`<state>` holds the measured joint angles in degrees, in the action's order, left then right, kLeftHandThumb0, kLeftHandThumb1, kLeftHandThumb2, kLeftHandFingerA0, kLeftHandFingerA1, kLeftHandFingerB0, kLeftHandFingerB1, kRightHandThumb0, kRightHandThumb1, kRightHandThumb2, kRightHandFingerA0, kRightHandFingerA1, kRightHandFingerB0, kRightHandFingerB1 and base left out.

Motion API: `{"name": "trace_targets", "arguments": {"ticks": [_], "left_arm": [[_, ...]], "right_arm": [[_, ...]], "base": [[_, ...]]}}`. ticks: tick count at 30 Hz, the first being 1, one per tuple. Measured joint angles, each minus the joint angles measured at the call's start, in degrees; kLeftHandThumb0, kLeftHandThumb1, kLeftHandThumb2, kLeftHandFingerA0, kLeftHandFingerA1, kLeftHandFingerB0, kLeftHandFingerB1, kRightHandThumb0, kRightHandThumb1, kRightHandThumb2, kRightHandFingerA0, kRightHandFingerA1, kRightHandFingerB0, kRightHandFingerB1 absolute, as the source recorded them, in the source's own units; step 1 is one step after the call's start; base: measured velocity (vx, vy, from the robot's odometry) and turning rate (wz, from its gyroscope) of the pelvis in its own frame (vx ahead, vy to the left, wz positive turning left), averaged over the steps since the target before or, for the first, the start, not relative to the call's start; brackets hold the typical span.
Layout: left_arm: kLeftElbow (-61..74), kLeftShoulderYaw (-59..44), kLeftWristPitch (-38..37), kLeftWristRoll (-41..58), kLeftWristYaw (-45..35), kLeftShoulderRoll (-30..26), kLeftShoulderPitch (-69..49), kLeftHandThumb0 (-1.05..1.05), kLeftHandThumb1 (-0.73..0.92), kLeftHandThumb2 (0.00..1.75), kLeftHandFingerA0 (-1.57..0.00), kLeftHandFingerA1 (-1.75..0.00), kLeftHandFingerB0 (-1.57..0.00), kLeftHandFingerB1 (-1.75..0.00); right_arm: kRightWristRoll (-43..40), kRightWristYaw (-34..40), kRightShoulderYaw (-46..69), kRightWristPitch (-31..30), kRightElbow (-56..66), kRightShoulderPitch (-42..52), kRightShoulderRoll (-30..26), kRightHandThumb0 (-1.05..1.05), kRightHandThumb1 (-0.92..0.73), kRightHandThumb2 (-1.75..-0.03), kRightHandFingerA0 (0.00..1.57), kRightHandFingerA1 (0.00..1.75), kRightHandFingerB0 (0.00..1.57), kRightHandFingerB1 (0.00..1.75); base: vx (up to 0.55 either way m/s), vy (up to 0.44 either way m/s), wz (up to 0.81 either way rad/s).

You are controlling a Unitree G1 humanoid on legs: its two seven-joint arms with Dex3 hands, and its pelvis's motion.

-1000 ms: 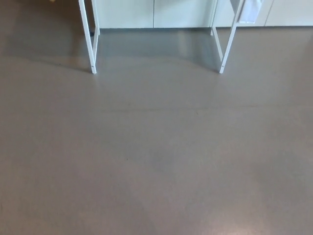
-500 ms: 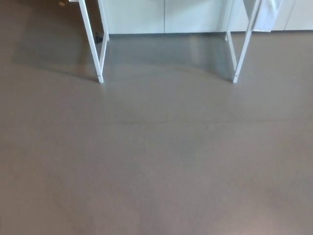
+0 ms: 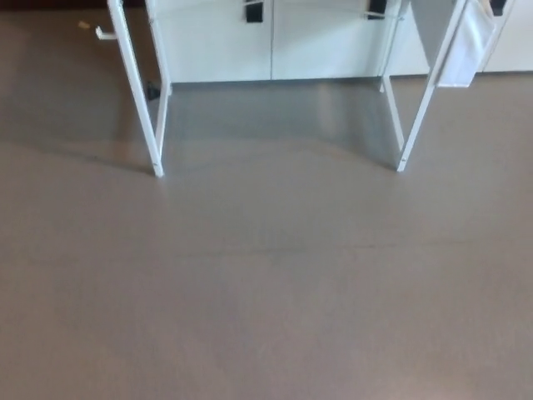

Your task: The robot walk towards a table in front and uses its left hand to pick up the pot from the base and pour water to the cup on the right hand side

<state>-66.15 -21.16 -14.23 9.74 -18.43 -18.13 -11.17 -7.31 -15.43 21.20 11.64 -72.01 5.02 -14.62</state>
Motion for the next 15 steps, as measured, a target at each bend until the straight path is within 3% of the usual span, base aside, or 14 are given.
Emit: {"name": "trace_targets", "arguments": {"ticks": [6, 11, 13, 15], "left_arm": [[0.24, 0.06, -0.29, 0.04, -0.05, -0.02, -1.72, -0.16, 0.56, 0.56, -0.63, -0.41, -0.43, -0.35], [0.01, 0.12, -0.29, 0.03, -0.26, -0.09, -2.34, -0.16, 0.56, 0.57, -0.63, -0.41, -0.44, -0.36], [-0.04, 0.28, -0.31, 0.02, -0.39, -0.01, -1.44, -0.17, 0.57, 0.57, -0.63, -0.4, -0.44, -0.35], [0.23, 0.4, -0.33, 0.04, -0.58, 0.07, -0.83, -0.18, 0.56, 0.57, -0.63, -0.4, -0.43, -0.35]], "right_arm": [[-0.01, -0.59, 0.03, 0.35, -0.18, 2.45, 0.19, -0.25, -0.25, -0.92, 0.48, 0.75, 0.33, 0.65], [0.01, -0.43, -0.07, 0.35, -0.22, 2.84, 0.46, -0.28, -0.25, -0.92, 0.47, 0.75, 0.32, 0.65], [0.01, -0.37, -0.08, 0.37, -0.33, 2.38, 0.57, -0.34, -0.25, -0.89, 0.49, 0.78, 0.33, 0.66], [-0.02, -0.3, 0.02, 0.55, -0.18, 2.08, 0.14, -0.24, -0.29, -0.95, 0.48, 0.76, 0.34, 0.66]], "base": [[0.29, 0.072, 0.07], [0.41, -0.102, 0.14], [0.45, -0.084, 0.69], [0.35, -0.059, 0.11]]}}
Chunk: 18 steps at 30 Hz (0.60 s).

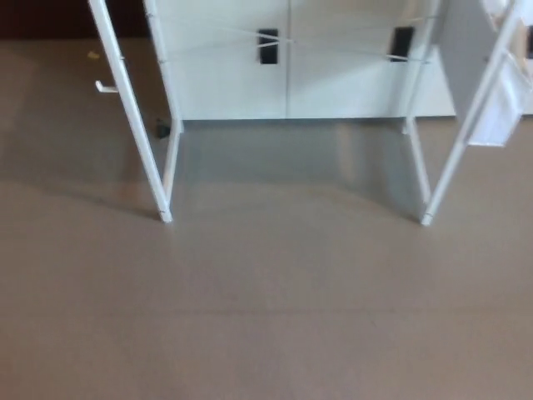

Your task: The robot walk towards a table in front and uses its left hand to pick up the pot from the base and pour water to the cup on the right hand side

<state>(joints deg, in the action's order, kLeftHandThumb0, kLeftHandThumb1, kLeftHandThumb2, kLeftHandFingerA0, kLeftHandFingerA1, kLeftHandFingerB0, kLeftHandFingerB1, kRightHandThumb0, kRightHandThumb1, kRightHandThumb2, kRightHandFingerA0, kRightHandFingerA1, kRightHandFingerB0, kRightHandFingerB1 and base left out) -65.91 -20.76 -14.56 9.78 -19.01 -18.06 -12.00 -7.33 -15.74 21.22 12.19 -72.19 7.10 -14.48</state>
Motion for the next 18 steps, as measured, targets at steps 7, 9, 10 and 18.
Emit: {"name": "trace_targets", "arguments": {"ticks": [7, 9, 10, 18], "left_arm": [[-0.47, 0.16, 0.01, -0.04, -0.58, 0.0, -0.63, -0.19, 0.58, 0.57, -0.64, -0.41, -0.42, -0.35], [-0.56, 0.21, 0.01, -0.04, -0.76, -0.06, -0.6, -0.19, 0.58, 0.57, -0.64, -0.41, -0.42, -0.35], [-0.63, 0.23, 0.01, -0.05, -0.83, -0.1, -0.62, -0.19, 0.58, 0.57, -0.64, -0.41, -0.42, -0.35], [-0.9, 0.33, 0.0, -0.04, -1.03, -1.17, 0.65, -0.3, 0.51, 0.63, -0.59, -0.45, -0.38, -0.39]], "right_arm": [[0.11, 0.27, -0.4, 0.52, -0.02, 0.02, -0.05, -0.3, -0.31, -0.84, 0.48, 0.84, 0.37, 0.66], [0.12, 0.5, -0.52, 0.56, -0.18, 0.21, -0.04, -0.25, -0.27, -0.94, 0.51, 0.78, 0.35, 0.66], [0.1, 0.57, -0.5, 0.56, -0.32, 0.34, -0.04, -0.25, -0.27, -0.94, 0.51, 0.78, 0.35, 0.66], [0.07, 0.65, -0.52, 0.68, -0.29, 0.14, 0.5, -0.27, -0.25, -0.92, 0.47, 0.75, 0.33, 0.65]], "base": [[0.34, 0.024, -0.09], [0.42, 0.157, -0.24], [0.53, 0.181, -0.14], [0.39, 0.206, -0.07]]}}
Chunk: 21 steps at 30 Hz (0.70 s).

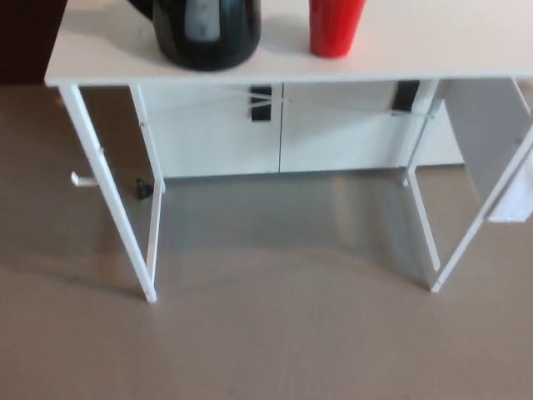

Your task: The robot walk towards a table in front and uses its left hand to pick up the pot from the base and pour water to the cup on the right hand side

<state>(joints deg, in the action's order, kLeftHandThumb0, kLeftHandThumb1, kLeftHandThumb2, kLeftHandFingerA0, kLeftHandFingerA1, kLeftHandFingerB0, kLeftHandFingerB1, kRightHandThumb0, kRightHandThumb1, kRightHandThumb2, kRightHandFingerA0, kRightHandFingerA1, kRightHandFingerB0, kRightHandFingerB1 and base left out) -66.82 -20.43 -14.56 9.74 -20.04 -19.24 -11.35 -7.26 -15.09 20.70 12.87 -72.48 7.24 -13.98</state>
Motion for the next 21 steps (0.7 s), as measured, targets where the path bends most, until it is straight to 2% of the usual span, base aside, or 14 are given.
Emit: {"name": "trace_targets", "arguments": {"ticks": [2, 3, 8, 12, 15, 16, 19, 20, 21], "left_arm": [[-0.43, -0.01, 0.01, 0.0, -0.01, 0.0, -0.02, -0.3, 0.51, 0.63, -0.59, -0.45, -0.38, -0.39], [-0.59, -0.01, 0.01, 0.01, -0.01, -0.02, -0.04, -0.23, 0.57, 0.57, -0.64, -0.41, -0.41, -0.35], [-0.64, -0.02, -0.01, 0.03, 0.05, 0.02, -0.58, -0.22, 0.56, 0.57, -0.67, -0.41, -0.42, -0.35], [-0.61, 0.48, -0.12, -0.08, 0.02, 0.61, 0.59, -0.23, 0.57, 0.57, -0.65, -0.41, -0.42, -0.35], [-1.0, 0.5, -0.16, -0.08, 0.01, 0.6, 0.07, -0.25, 0.55, 0.57, -0.66, -0.41, -0.42, -0.35], [-1.05, 0.5, -0.16, -0.08, 0.01, 0.6, -0.02, -0.25, 0.55, 0.57, -0.66, -0.41, -0.42, -0.35], [-1.07, 0.69, -0.17, -0.15, 0.11, 0.6, -0.09, -0.25, 0.55, 0.57, -0.66, -0.41, -0.42, -0.35], [-1.07, 0.8, -0.17, -0.18, 0.15, 0.61, -0.05, -0.25, 0.54, 0.57, -0.67, -0.42, -0.43, -0.36], [-1.07, 0.85, -0.17, -0.21, 0.17, 0.61, -0.02, -0.25, 0.54, 0.57, -0.67, -0.42, -0.43, -0.36]], "right_arm": [[0.0, 0.01, 0.0, 0.0, 0.0, 0.16, 0.0, -0.27, -0.25, -0.92, 0.47, 0.75, 0.33, 0.65], [0.0, 0.0, 0.0, 0.0, 0.01, 0.18, 0.0, -0.26, -0.26, -0.93, 0.51, 0.77, 0.36, 0.66], [0.07, 0.28, -0.17, -0.11, -0.24, 0.21, 0.34, -0.27, -0.27, -0.93, 0.49, 0.75, 0.35, 0.66], [0.02, 0.46, -0.07, 0.1, -0.02, -0.33, -0.59, -0.28, -0.23, -0.89, 0.5, 0.76, 0.35, 0.66], [0.01, 0.52, -0.06, 0.32, 0.02, -0.65, -0.55, -0.25, -0.25, -0.92, 0.47, 0.74, 0.33, 0.65], [0.01, 0.52, -0.06, 0.34, 0.02, -0.65, -0.55, -0.26, -0.3, -0.82, 0.46, 0.84, 0.35, 0.64], [-0.01, 0.5, -0.05, 0.4, 0.1, -0.54, -0.54, -0.26, -0.3, -0.82, 0.46, 0.84, 0.35, 0.64], [-0.03, 0.49, -0.03, 0.4, 0.09, -0.42, -0.54, -0.25, -0.24, -0.91, 0.48, 0.75, 0.34, 0.65], [-0.03, 0.49, -0.02, 0.39, 0.07, -0.29, -0.53, -0.25, -0.24, -0.91, 0.48, 0.75, 0.34, 0.65]], "base": [[0.35, 0.002, 0.12], [0.38, -0.037, 0.17], [0.44, -0.148, 0.13], [0.26, -0.179, 0.58], [0.32, -0.132, 0.01], [0.3, -0.054, -0.02], [0.24, 0.014, -0.16], [0.24, 0.076, -0.2], [0.23, 0.126, -0.14]]}}
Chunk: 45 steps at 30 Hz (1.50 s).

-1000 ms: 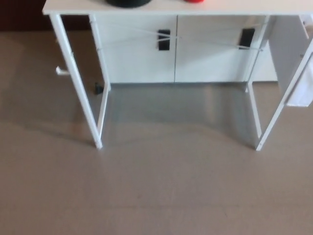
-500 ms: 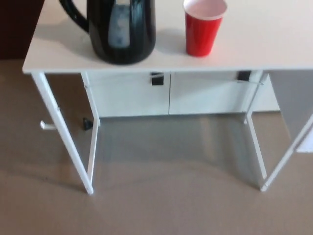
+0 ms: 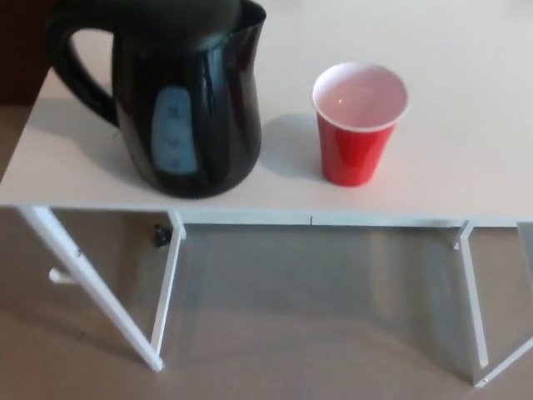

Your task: The robot walk towards a table in front and uses its left hand to pick up the pot from the base and pour water to the cup on the right hand side

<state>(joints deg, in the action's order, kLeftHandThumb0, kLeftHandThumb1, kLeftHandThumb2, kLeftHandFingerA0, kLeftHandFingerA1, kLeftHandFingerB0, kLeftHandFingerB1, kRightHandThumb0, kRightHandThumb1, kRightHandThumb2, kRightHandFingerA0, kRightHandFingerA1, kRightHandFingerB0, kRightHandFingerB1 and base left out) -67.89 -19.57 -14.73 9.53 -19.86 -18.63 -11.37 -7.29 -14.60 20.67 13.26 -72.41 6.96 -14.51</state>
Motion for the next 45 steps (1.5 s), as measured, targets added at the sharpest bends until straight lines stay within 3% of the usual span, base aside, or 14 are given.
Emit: {"name": "trace_targets", "arguments": {"ticks": [11, 14, 15, 18, 19, 35, 36, 43, 45], "left_arm": [[0.24, -0.07, -0.18, 0.01, 0.49, -0.95, 1.21, -0.25, 0.55, 0.57, -0.68, -0.42, -0.43, -0.36], [0.13, 0.03, -0.18, -0.01, 0.47, -1.09, 1.0, -0.26, 0.55, 0.57, -0.66, -0.42, -0.42, -0.36], [0.04, 0.12, -0.19, -0.03, 0.46, -1.17, 0.84, -0.26, 0.55, 0.57, -0.67, -0.42, -0.43, -0.36], [-0.07, 0.37, -0.29, -0.05, 0.45, -1.28, 0.63, -0.26, 0.55, 0.57, -0.67, -0.42, -0.43, -0.36], [-0.11, 0.44, -0.29, -0.05, 0.45, -1.16, 0.55, -0.25, 0.54, 0.56, -0.69, -0.42, -0.44, -0.36], [-0.11, 0.68, -0.29, -0.03, 0.37, -1.33, 0.66, -0.25, 0.56, 0.57, -0.72, -0.43, -0.46, -0.37], [-0.02, 0.72, -0.32, -0.03, 0.45, -1.6, 0.72, -0.25, 0.55, 0.57, -0.72, -0.43, -0.46, -0.37], [-0.71, 0.86, -0.31, -0.05, 0.66, -1.55, 1.17, -0.24, 0.55, 0.57, -0.72, -0.43, -0.46, -0.37], [-0.76, 0.86, -0.31, -0.05, 0.73, -1.54, 1.26, -0.23, 0.56, 0.57, -0.78, -0.44, -0.5, -0.38]], "right_arm": [[-0.01, -0.2, -0.02, 0.09, -0.13, -0.03, 0.71, -0.34, -0.27, -0.9, 0.49, 0.78, 0.32, 0.65], [0.02, -0.21, -0.06, 0.09, -0.19, 0.04, 0.74, -0.27, -0.26, -0.94, 0.51, 0.78, 0.33, 0.65], [0.03, -0.2, -0.07, 0.09, -0.19, 0.14, 0.75, -0.28, -0.29, -0.84, 0.5, 0.94, 0.35, 0.67], [0.03, -0.21, -0.05, -0.01, -0.37, 0.47, 1.21, -0.28, -0.29, -0.84, 0.5, 0.94, 0.35, 0.67], [0.02, -0.24, -0.03, 0.01, -0.35, 0.49, 1.14, -0.26, -0.26, -0.94, 0.51, 0.78, 0.34, 0.66], [0.0, -0.26, -0.06, 0.18, -0.21, 0.64, 1.1, -0.26, -0.27, -0.93, 0.45, 0.74, 0.32, 0.65], [0.01, -0.28, -0.07, 0.16, -0.23, 0.67, 1.25, -0.28, -0.26, -0.93, 0.51, 0.78, 0.33, 0.66], [0.09, 0.07, -0.25, 0.16, -0.26, 0.34, 1.02, -0.28, -0.26, -0.92, 0.52, 0.77, 0.34, 0.66], [0.09, 0.16, -0.32, 0.16, -0.24, 0.26, 1.02, -0.29, -0.25, -0.91, 0.46, 0.74, 0.33, 0.65]], "base": [[0.22, 0.139, -0.08], [0.0, 0.0, 0.0], [-0.11, -0.09, 0.15], [-0.05, -0.196, 0.23], [-0.06, -0.308, 0.02], [0.03, 0.021, 0.0], [0.0, 0.135, 0.16], [0.0, -0.014, 0.06], [-0.01, -0.086, 0.04]]}}
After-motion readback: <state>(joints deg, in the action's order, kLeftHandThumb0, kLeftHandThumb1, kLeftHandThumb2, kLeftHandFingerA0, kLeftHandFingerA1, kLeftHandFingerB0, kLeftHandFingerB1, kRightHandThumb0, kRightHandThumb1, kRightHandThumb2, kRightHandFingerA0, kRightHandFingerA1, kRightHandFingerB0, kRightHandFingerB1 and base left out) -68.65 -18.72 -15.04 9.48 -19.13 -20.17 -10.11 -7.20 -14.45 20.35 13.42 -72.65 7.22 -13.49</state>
